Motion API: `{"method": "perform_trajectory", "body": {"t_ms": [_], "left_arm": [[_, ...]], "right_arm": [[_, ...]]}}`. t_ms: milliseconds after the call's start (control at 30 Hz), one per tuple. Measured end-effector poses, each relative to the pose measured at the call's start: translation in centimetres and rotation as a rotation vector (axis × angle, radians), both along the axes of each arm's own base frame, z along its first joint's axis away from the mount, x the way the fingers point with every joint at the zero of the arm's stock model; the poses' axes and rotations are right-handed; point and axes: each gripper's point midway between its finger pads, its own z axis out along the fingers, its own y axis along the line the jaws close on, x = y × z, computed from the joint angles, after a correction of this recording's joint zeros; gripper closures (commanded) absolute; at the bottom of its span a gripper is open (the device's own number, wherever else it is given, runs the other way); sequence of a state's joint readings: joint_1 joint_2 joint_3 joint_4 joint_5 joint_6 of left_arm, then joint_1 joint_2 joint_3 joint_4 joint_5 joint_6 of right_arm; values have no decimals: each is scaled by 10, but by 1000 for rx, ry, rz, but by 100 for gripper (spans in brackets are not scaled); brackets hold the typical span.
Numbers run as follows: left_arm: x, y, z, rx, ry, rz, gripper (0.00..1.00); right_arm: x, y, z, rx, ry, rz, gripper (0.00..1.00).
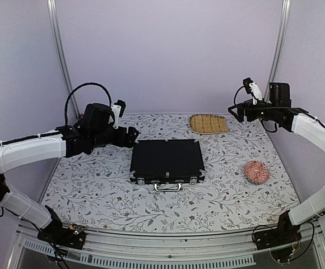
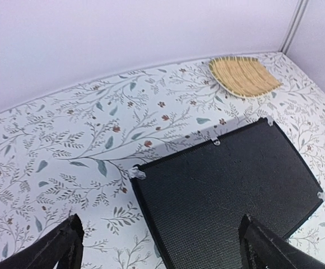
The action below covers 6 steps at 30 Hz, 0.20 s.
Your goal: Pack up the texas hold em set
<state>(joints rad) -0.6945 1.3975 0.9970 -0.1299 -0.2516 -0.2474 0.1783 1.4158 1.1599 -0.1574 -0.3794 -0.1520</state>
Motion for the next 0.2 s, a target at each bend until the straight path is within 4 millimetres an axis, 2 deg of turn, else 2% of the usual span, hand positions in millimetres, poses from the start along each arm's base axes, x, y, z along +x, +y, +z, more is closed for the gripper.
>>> {"method": "perform_trajectory", "body": {"t_ms": [133, 200], "left_arm": [[1, 23, 27, -12, -68, 79, 3], [2, 33, 33, -12, -87, 116, 3]], "right_arm": [[-6, -3, 24, 33, -47, -22, 1], [-9, -3, 34, 52, -68, -23, 1]]}}
